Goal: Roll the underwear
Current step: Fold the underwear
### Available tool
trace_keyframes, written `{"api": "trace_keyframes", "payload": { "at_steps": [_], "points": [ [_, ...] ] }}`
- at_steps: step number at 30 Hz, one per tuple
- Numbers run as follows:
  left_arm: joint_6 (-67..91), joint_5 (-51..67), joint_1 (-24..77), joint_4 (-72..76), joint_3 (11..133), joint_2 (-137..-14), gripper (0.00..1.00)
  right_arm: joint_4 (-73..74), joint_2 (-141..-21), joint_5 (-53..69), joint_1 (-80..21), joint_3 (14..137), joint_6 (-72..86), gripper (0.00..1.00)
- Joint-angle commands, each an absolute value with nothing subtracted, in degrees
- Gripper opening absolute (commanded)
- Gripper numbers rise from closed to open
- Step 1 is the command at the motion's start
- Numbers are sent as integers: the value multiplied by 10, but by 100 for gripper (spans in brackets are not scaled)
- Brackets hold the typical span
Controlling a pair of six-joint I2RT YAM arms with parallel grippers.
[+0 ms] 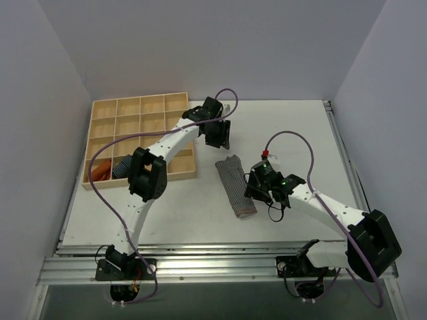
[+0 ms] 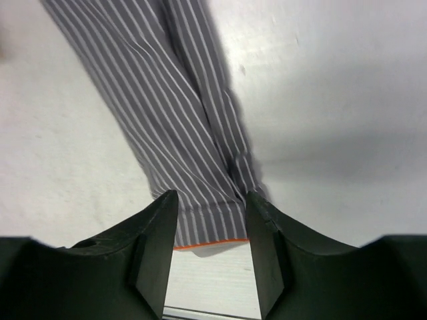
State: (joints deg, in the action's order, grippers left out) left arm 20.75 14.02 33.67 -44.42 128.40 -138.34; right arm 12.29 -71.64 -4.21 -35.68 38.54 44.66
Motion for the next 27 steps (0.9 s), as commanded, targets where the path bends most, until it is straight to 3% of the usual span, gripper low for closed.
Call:
{"api": "trace_keyframes", "payload": {
  "at_steps": [1, 4, 11, 16, 22, 25, 27],
  "points": [
    [225, 45, 315, -469, 1267, -1281, 53, 151, -721, -45, -340, 441, 402, 42],
    [227, 28, 308, -463, 1210, -1234, 53, 117, -759, -8, -300, 459, 368, 48],
    [271, 27, 310, -400, 1012, -1090, 53, 51, -919, 207, -207, 544, 257, 50],
    [287, 50, 319, -373, 880, -1012, 53, 66, -1008, 254, -199, 596, 215, 50],
    [284, 43, 328, -371, 815, -978, 53, 86, -1016, 256, -189, 591, 199, 49],
    [277, 40, 328, -373, 808, -972, 53, 92, -1018, 240, -182, 579, 195, 42],
    [275, 42, 328, -375, 808, -972, 53, 96, -1020, 229, -172, 577, 199, 24]
  ]
}}
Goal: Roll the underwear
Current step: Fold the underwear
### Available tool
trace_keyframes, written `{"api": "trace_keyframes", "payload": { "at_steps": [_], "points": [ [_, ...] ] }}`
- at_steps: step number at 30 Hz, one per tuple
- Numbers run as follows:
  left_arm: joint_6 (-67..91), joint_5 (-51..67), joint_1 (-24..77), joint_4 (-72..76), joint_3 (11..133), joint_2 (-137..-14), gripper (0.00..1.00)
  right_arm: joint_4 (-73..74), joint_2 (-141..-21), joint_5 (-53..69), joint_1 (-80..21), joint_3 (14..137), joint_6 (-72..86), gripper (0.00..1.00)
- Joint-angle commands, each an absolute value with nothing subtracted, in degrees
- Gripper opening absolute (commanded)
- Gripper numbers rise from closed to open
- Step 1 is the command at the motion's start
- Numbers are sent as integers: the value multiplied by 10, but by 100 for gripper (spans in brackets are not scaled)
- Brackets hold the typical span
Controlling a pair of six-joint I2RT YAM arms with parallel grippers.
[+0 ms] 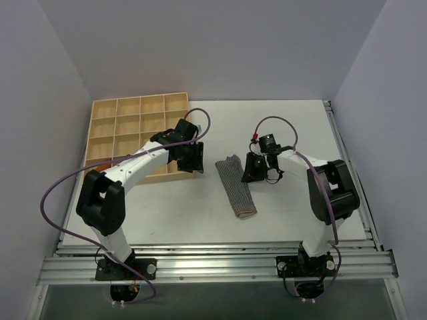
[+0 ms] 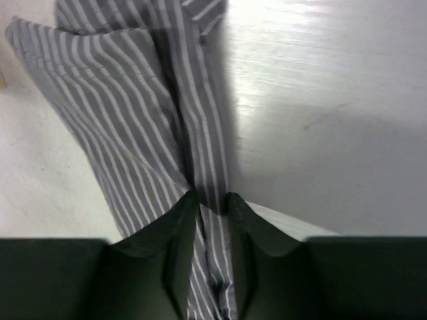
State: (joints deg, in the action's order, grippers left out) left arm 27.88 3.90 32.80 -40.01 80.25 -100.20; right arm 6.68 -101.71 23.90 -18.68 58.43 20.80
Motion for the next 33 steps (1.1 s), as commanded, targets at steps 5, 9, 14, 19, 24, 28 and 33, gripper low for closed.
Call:
{"api": "trace_keyframes", "payload": {
  "at_steps": [5, 9, 14, 19, 24, 28, 33],
  "points": [
    [265, 48, 328, -382, 823, -983, 53, 90, -1009, 233, -153, 565, 206, 9],
    [258, 47, 329, -388, 835, -986, 53, 89, -994, 254, -145, 570, 212, 16],
    [252, 46, 329, -394, 834, -983, 53, 99, -947, 299, -146, 548, 225, 48],
    [250, 53, 329, -391, 824, -979, 53, 137, -880, 295, -156, 487, 238, 55],
    [250, 64, 329, -379, 809, -970, 53, 153, -843, 270, -182, 437, 257, 56],
    [246, 67, 329, -377, 806, -966, 53, 131, -824, 270, -214, 411, 286, 56],
    [242, 69, 329, -379, 801, -960, 53, 122, -829, 252, -246, 396, 310, 52]
  ]
}}
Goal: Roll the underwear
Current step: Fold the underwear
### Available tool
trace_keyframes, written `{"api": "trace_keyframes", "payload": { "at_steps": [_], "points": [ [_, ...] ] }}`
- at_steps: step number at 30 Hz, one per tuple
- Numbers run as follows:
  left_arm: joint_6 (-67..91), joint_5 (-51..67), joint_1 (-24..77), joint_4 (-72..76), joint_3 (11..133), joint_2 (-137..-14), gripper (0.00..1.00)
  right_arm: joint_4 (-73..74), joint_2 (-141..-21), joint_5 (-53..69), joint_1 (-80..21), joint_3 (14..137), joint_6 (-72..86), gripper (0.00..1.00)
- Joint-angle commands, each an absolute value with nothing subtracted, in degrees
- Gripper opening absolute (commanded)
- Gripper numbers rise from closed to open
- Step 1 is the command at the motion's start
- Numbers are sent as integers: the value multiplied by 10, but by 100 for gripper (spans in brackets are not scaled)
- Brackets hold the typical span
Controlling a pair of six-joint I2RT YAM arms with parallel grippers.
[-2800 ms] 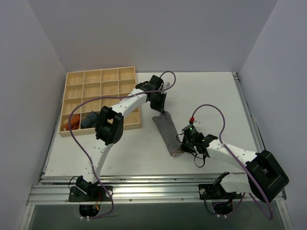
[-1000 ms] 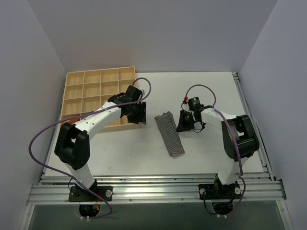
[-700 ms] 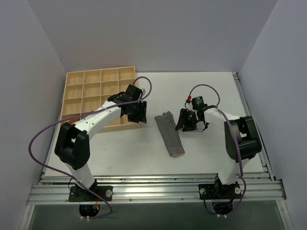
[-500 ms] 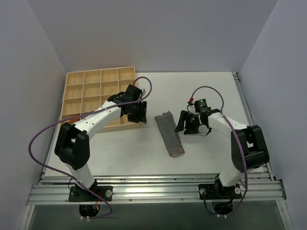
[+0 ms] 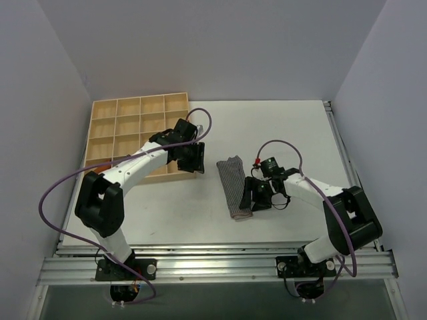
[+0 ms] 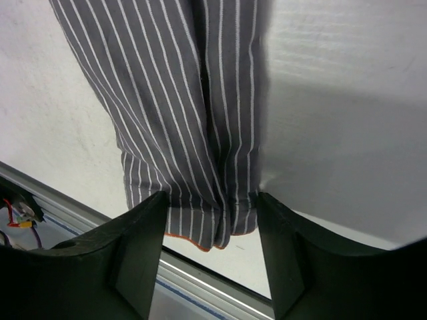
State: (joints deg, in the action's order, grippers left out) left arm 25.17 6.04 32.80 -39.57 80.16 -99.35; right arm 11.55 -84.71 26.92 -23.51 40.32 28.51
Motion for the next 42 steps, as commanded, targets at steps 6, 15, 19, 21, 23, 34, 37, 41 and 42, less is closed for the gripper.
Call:
{"api": "trace_keyframes", "payload": {
  "at_steps": [6, 15, 19, 21, 23, 34, 37, 41, 42],
  "points": [
    [229, 54, 326, -388, 797, -957, 53, 109, -815, 245, -264, 381, 342, 41],
    [218, 98, 314, -363, 781, -943, 51, 5, -806, 201, -380, 336, 502, 19],
    [254, 198, 330, -292, 725, -918, 39, 5, -804, 171, -424, 334, 534, 22],
    [264, 237, 355, -254, 687, -904, 33, 18, -789, 159, -430, 333, 536, 23],
    [282, 244, 374, -241, 666, -898, 22, 39, -767, 152, -429, 336, 534, 28],
    [389, 253, 439, -87, 522, -843, 2, 162, -702, 84, -429, 419, 526, 39],
    [396, 253, 445, -71, 499, -840, 2, 180, -698, 65, -427, 436, 524, 35],
    [400, 257, 453, -38, 474, -857, 2, 187, -698, 47, -427, 451, 526, 34],
    [402, 258, 456, -30, 469, -861, 2, 190, -697, 43, -426, 453, 526, 34]
  ]
}}
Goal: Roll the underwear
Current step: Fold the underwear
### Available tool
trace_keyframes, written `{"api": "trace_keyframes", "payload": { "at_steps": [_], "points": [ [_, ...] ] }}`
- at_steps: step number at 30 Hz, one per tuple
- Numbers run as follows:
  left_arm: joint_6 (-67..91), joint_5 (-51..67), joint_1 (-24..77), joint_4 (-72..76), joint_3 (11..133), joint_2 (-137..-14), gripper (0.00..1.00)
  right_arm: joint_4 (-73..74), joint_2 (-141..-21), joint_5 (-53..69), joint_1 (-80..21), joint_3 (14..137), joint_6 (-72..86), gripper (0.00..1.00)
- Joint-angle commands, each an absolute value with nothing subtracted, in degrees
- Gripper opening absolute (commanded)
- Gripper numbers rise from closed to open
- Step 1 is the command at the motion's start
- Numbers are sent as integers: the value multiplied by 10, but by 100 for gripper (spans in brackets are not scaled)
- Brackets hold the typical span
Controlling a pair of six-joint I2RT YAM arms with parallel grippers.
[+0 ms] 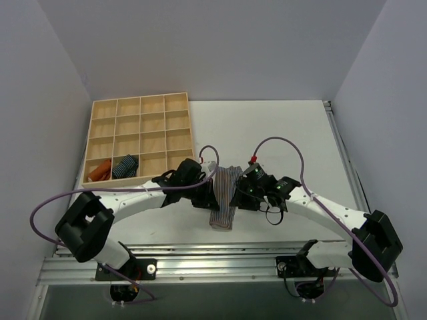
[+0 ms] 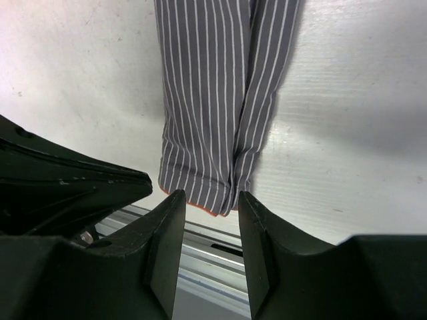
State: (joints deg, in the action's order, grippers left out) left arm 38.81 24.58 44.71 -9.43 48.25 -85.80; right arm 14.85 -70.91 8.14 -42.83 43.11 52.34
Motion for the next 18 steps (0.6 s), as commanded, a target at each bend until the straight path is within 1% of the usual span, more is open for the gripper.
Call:
{"api": "trace_keyframes", "payload": {
  "at_steps": [1, 5, 13, 17, 18],
  "points": [
    [404, 256, 459, -25, 466, -865, 2, 195, -694, 35, -427, 459, 526, 33],
    [417, 247, 476, 24, 441, -888, 2, 207, -690, 15, -418, 474, 524, 33],
    [434, 208, 517, 64, 410, -918, 2, 219, -693, 2, -387, 508, 516, 32],
    [432, 181, 529, 68, 401, -925, 2, 214, -713, 2, -378, 528, 512, 28],
    [432, 176, 530, 69, 398, -928, 2, 212, -717, -14, -376, 532, 512, 26]
  ]
}}
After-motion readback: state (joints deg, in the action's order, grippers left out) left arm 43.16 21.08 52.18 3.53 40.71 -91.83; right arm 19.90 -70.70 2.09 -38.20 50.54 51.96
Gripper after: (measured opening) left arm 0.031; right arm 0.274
